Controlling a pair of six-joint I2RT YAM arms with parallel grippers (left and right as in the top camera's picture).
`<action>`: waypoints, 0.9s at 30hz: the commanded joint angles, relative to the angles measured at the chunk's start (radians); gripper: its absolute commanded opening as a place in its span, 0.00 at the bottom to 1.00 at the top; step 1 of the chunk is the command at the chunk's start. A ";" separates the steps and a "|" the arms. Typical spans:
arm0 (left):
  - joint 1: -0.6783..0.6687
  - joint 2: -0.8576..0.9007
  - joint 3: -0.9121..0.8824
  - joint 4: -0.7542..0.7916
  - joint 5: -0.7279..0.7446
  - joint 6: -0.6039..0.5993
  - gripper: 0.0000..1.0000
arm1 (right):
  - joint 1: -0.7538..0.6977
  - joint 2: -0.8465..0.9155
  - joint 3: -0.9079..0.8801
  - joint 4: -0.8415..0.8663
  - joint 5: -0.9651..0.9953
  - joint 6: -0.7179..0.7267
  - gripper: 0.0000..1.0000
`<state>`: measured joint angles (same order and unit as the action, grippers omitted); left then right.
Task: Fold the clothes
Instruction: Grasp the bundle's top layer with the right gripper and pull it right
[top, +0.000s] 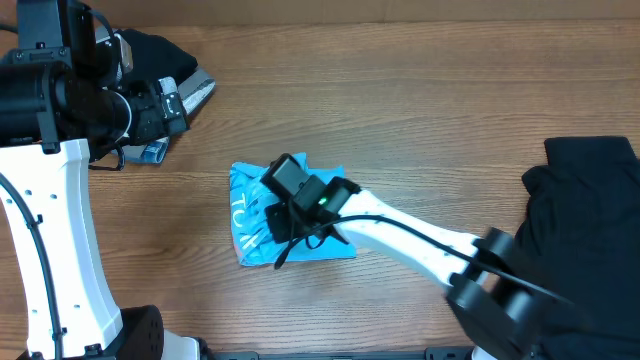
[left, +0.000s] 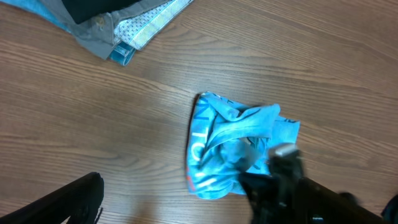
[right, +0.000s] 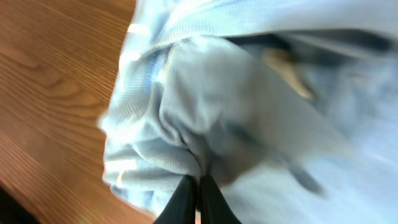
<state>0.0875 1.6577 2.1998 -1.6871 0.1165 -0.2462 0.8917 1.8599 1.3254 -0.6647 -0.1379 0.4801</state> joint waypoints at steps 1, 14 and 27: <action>0.004 -0.018 0.022 -0.002 0.006 0.038 0.99 | -0.024 -0.058 0.032 -0.087 0.092 -0.032 0.04; 0.004 -0.016 0.022 0.008 0.003 0.045 1.00 | -0.113 -0.058 0.030 -0.186 -0.061 -0.180 0.39; 0.004 -0.016 0.022 0.013 0.004 0.045 1.00 | -0.048 0.022 0.020 0.008 -0.160 -0.161 0.70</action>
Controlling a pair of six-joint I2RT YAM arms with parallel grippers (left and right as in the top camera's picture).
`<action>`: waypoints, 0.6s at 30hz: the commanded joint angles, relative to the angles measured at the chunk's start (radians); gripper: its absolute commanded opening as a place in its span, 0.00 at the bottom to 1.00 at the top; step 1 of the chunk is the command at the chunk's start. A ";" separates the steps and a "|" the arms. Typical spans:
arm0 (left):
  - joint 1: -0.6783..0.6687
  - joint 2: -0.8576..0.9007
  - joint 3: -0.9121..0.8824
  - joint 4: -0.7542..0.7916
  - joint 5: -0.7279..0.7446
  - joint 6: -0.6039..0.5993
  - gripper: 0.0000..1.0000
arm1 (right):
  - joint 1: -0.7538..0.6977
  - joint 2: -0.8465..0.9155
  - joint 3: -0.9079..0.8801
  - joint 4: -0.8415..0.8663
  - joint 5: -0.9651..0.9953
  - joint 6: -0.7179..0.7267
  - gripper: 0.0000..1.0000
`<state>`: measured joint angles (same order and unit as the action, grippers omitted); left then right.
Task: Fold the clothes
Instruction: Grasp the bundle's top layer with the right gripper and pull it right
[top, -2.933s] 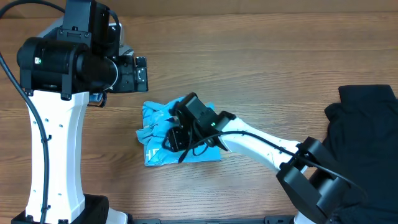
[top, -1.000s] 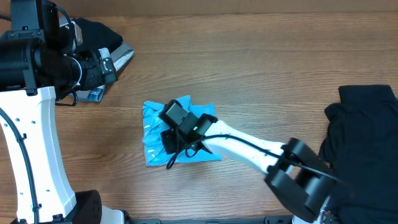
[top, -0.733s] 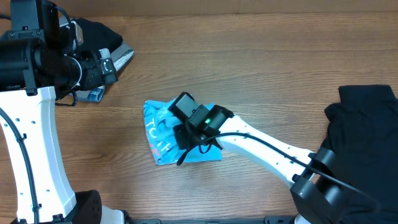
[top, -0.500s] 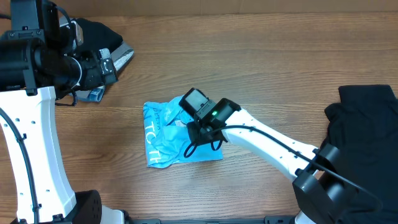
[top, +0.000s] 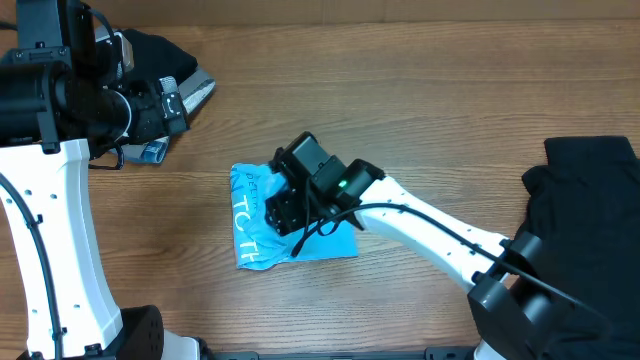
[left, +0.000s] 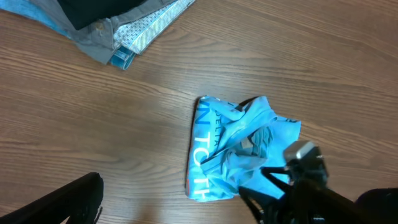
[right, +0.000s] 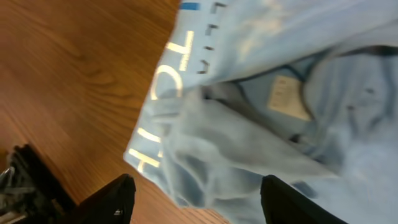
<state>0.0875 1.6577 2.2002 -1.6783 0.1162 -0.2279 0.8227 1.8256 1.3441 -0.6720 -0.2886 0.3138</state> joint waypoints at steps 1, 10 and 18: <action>0.004 -0.016 0.021 0.005 0.005 0.026 1.00 | 0.024 0.072 0.002 0.022 0.000 0.013 0.69; 0.004 -0.016 0.021 -0.006 0.007 0.027 1.00 | -0.017 0.106 0.016 -0.017 0.079 0.034 0.04; 0.004 -0.016 0.021 -0.001 0.006 0.027 1.00 | -0.124 0.016 0.019 -0.159 0.114 -0.004 0.04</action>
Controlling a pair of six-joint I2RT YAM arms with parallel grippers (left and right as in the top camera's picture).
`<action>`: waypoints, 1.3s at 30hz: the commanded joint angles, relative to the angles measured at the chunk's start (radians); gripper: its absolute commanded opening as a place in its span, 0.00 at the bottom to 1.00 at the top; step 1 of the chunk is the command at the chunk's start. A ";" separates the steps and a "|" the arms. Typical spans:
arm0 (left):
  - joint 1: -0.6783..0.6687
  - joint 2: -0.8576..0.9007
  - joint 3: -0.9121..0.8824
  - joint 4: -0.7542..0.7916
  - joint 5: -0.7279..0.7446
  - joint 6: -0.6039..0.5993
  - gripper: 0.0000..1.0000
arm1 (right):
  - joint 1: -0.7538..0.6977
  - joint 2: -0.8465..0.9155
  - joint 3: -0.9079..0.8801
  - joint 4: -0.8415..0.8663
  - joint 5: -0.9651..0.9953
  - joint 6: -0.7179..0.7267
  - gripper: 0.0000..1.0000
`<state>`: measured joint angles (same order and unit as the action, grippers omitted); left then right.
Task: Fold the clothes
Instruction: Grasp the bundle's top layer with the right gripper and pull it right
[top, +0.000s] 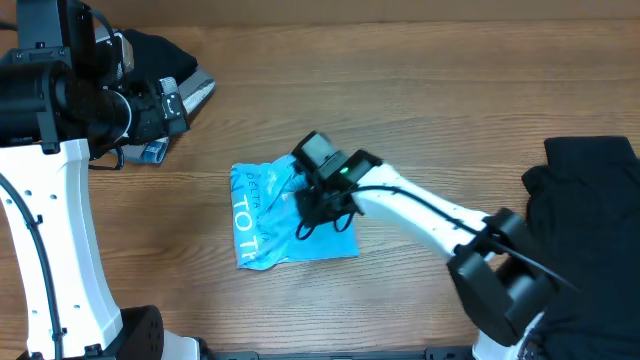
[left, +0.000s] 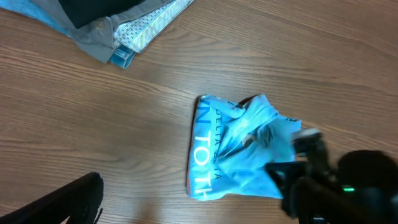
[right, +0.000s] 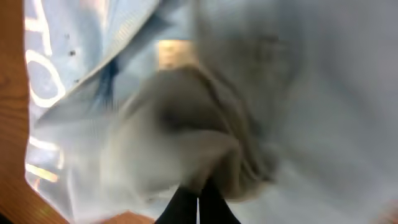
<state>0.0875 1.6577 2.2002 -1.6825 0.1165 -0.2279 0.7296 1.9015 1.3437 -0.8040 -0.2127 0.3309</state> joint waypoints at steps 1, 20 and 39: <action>0.004 -0.016 0.021 0.003 0.006 0.027 1.00 | -0.040 -0.060 0.019 -0.053 0.051 -0.021 0.04; 0.004 -0.016 0.021 0.007 0.005 0.046 1.00 | -0.106 -0.059 0.018 0.016 -0.221 -0.122 0.64; 0.004 -0.016 0.021 -0.002 0.008 0.045 1.00 | -0.024 0.010 0.002 0.076 -0.124 -0.122 0.12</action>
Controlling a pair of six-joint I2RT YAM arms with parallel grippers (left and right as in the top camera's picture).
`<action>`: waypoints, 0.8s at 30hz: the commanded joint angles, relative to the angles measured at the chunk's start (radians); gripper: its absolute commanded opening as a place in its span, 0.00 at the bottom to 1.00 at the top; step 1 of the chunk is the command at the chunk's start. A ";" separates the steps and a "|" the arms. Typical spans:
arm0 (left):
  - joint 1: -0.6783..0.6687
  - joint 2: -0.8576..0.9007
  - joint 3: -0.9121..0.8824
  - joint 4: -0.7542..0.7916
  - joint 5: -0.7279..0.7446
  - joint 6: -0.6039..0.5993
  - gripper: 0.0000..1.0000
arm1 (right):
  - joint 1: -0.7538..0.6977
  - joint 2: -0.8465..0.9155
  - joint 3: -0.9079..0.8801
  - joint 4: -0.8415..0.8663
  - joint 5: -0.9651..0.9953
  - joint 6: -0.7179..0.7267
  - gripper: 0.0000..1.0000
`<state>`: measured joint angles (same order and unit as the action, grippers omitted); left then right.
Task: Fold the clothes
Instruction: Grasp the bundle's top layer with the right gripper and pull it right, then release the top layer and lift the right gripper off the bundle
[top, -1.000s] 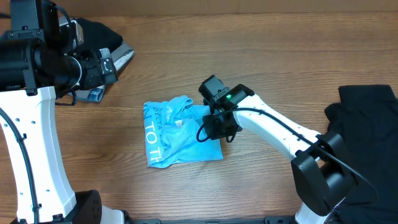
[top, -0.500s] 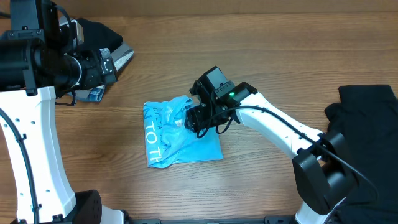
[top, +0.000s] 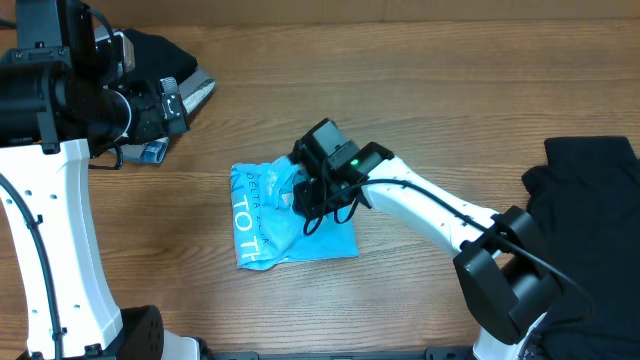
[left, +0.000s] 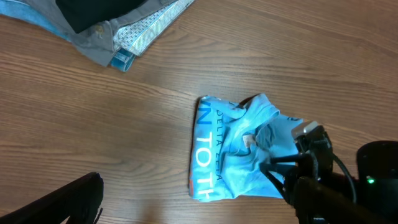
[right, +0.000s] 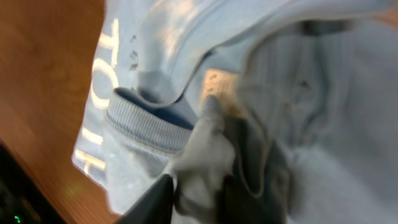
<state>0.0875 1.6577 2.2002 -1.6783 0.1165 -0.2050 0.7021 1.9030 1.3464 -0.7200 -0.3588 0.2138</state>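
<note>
A crumpled light-blue shirt with white lettering lies at the table's middle; the left wrist view shows the shirt too. My right gripper is down on its upper middle. In its own view the right gripper is shut on a bunched fold of the shirt near the collar and label. My left gripper is held high at the far left, away from the shirt. One of its fingers shows at the lower left, the jaws wide apart and empty.
A pile of other clothes, dark on top of grey and patterned pieces, sits at the back left; the pile also shows from the left wrist. A black garment lies at the right edge. My right arm crosses the table from the lower right.
My right gripper has shifted slightly toward the shirt's collar and turned, and it now pinches a fold beside the label. The shirt lies a little flatter. The left arm has not moved.
First my right gripper was shut on a fold at the shirt's middle. Then it stood open over the shirt. Then it was shut on fabric again, further right. Now it grips a fold near the collar, with more lettering showing. The left arm stayed put.
</note>
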 joint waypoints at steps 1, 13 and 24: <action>0.004 -0.016 0.021 -0.009 0.008 0.023 1.00 | -0.001 0.007 0.003 -0.034 0.065 -0.005 0.05; 0.004 -0.016 0.021 -0.007 0.007 0.026 1.00 | -0.026 -0.042 0.003 -0.343 0.229 0.075 0.15; 0.004 -0.016 0.021 0.008 0.007 0.026 1.00 | -0.067 -0.042 0.021 -0.358 0.358 0.100 0.24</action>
<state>0.0875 1.6577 2.2002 -1.6756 0.1165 -0.2016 0.6651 1.9007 1.3464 -1.0882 -0.0429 0.3019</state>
